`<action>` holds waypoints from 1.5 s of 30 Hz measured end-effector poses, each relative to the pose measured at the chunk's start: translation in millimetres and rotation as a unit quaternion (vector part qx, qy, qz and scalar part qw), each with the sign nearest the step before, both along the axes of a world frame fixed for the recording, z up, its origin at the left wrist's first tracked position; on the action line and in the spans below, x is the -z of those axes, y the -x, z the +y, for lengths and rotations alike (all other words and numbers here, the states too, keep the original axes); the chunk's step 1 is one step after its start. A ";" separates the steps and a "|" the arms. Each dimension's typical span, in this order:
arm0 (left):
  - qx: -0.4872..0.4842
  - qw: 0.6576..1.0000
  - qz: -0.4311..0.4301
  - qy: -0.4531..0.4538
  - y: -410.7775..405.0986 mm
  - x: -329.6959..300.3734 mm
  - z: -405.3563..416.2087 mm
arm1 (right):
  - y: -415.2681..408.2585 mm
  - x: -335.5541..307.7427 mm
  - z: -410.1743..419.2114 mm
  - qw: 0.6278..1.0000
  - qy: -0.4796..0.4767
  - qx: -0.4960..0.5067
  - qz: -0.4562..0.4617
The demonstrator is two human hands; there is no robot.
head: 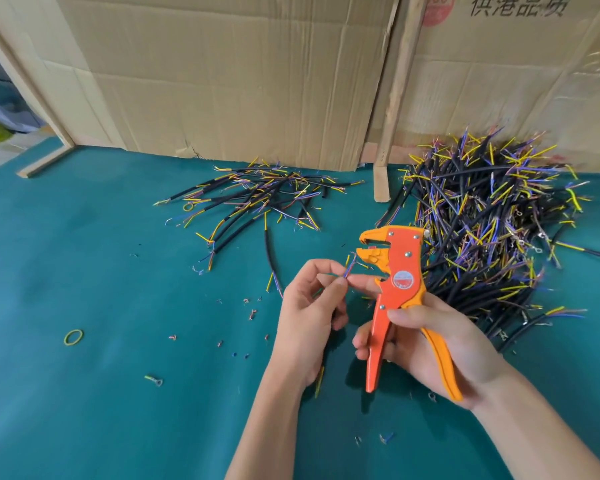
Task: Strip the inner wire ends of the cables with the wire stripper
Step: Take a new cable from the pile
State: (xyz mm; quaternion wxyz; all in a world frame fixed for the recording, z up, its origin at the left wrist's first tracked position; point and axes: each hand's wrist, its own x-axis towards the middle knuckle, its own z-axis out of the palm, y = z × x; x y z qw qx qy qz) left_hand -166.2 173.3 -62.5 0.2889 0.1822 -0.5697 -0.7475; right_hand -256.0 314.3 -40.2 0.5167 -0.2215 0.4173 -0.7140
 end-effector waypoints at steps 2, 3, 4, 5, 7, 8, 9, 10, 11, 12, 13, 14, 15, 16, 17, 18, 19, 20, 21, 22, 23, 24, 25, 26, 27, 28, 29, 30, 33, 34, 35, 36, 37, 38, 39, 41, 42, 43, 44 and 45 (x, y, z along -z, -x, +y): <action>-0.041 0.999 0.004 0.011 -0.1 1.3 -2.6 | -3.5 -1.0 -2.1 1.000 0.006 -0.010 -0.007; -0.061 0.998 0.006 0.018 -0.3 2.2 -4.2 | -5.8 -1.6 -3.2 1.000 0.010 -0.016 -0.010; -0.081 0.996 0.005 0.026 -0.7 3.1 -6.0 | -8.3 -2.0 -4.4 1.000 0.012 -0.024 -0.012; -0.101 0.994 -0.002 0.031 -1.1 4.2 -8.4 | -11.0 -1.9 -5.8 0.999 0.013 -0.031 -0.013; -0.141 0.989 -0.021 0.032 -1.8 6.7 -12.8 | -16.5 -0.9 -9.0 0.999 0.007 -0.041 -0.014; -0.158 0.986 -0.032 0.035 -2.4 7.6 -14.2 | -19.4 -0.2 -10.7 0.999 0.000 -0.042 -0.015; -0.169 0.984 -0.042 0.044 -2.7 8.3 -15.1 | -21.9 0.7 -12.0 0.999 -0.007 -0.039 -0.016; -0.175 0.982 -0.050 0.057 -2.9 7.9 -15.0 | -23.8 1.4 -13.0 0.999 -0.015 -0.035 -0.018; -0.177 0.980 -0.057 0.068 -2.8 7.6 -14.6 | -25.0 2.0 -13.9 0.999 -0.020 -0.029 -0.019; -0.177 0.980 -0.060 0.071 -2.3 7.4 -13.9 | -25.4 2.3 -14.4 0.999 -0.024 -0.023 -0.020; -0.177 0.980 -0.061 0.068 -1.8 7.5 -13.3 | -25.3 2.4 -14.7 0.999 -0.026 -0.017 -0.021; -0.180 0.979 -0.062 0.067 -1.6 8.1 -13.0 | -24.9 2.3 -14.9 0.999 -0.027 -0.011 -0.023; -0.185 0.978 -0.066 0.072 -1.7 9.0 -13.2 | -24.5 2.3 -15.0 0.999 -0.027 -0.006 -0.027; -0.194 0.975 -0.074 0.085 -1.9 9.7 -13.5 | -24.3 2.5 -15.4 0.999 -0.025 -0.001 -0.032; -0.205 0.970 -0.082 0.103 -2.0 10.8 -14.0 | -24.5 3.0 -15.9 0.999 -0.021 0.002 -0.039; -0.218 0.964 -0.089 0.126 -1.9 11.5 -13.6 | -25.2 3.9 -16.3 0.999 -0.016 0.006 -0.049; -0.232 0.956 -0.095 0.155 -1.9 11.9 -12.8 | -26.0 5.1 -16.6 0.998 -0.013 0.009 -0.058; -0.245 0.946 -0.101 0.185 -2.0 11.1 -11.2 | -26.7 6.5 -17.0 0.998 -0.012 0.012 -0.066; -0.256 0.937 -0.109 0.211 -1.9 10.1 -9.6 | -27.6 7.6 -17.4 0.997 -0.015 0.013 -0.070; -0.262 0.931 -0.115 0.227 -1.6 9.3 -8.2 | -28.3 8.1 -18.1 0.997 -0.022 0.013 -0.067; -0.266 0.927 -0.118 0.237 -1.5 9.0 -7.3 | -28.6 8.4 -18.7 0.998 -0.030 0.013 -0.062; -0.268 0.925 -0.117 0.242 -1.3 9.4 -6.9 | -28.5 8.4 -19.2 0.997 -0.038 0.013 -0.060; -0.268 0.924 -0.116 0.246 -1.2 9.8 -6.5 | -28.0 8.4 -19.5 0.997 -0.043 0.015 -0.062; -0.266 0.924 -0.117 0.249 -1.1 10.3 -6.0 | -27.4 8.1 -19.5 0.997 -0.046 0.018 -0.066; -0.262 0.924 -0.119 0.250 -1.1 10.7 -5.6 | -27.2 7.8 -19.8 0.996 -0.048 0.022 -0.069; -0.259 0.925 -0.120 0.251 -1.0 11.0 -5.2 | -27.6 7.2 -20.0 0.996 -0.049 0.024 -0.070; -0.258 0.925 -0.120 0.253 -1.0 11.2 -5.0 | -28.2 6.9 -20.4 0.996 -0.050 0.026 -0.069; -0.256 0.925 -0.121 0.253 -0.7 11.2 -4.6 | -28.8 6.6 -20.6 0.996 -0.052 0.028 -0.066; -0.245 0.932 -0.127 0.235 -0.7 10.3 -3.7 | -31.1 5.5 -20.9 0.995 -0.066 0.046 -0.053; -0.241 0.934 -0.130 0.229 -1.2 10.1 -3.6 | -31.9 4.8 -20.5 0.995 -0.069 0.050 -0.048; -0.236 0.937 -0.133 0.220 -1.3 10.2 -3.8 | -32.6 4.1 -20.1 0.995 -0.071 0.051 -0.043; -0.228 0.941 -0.136 0.209 -1.4 10.6 -4.0 | -32.9 3.4 -19.5 0.995 -0.072 0.052 -0.035; -0.222 0.944 -0.139 0.201 -1.6 10.9 -3.9 | -32.9 2.8 -19.2 0.996 -0.073 0.055 -0.025; -0.218 0.945 -0.143 0.197 -1.8 11.0 -3.3 | -32.5 2.3 -18.8 0.995 -0.075 0.060 -0.016; -0.217 0.944 -0.147 0.199 -1.9 10.8 -2.7 | -31.9 1.9 -18.5 0.995 -0.074 0.066 -0.012; -0.218 0.942 -0.153 0.205 -2.1 9.7 -2.0 | -31.0 0.9 -18.4 0.995 -0.064 0.071 -0.019; -0.216 0.942 -0.155 0.206 -2.0 9.0 -1.6 | -30.7 0.4 -18.4 0.995 -0.061 0.074 -0.021; -0.212 0.942 -0.158 0.204 -1.7 8.4 -1.4 | -30.7 0.1 -18.4 0.995 -0.063 0.076 -0.018; -0.211 0.943 -0.160 0.202 -1.9 7.8 -1.5 | -30.8 0.0 -18.7 0.995 -0.067 0.078 -0.013; -0.211 0.943 -0.161 0.199 -1.7 7.5 -1.6 | -31.0 0.3 -18.7 0.994 -0.071 0.080 -0.010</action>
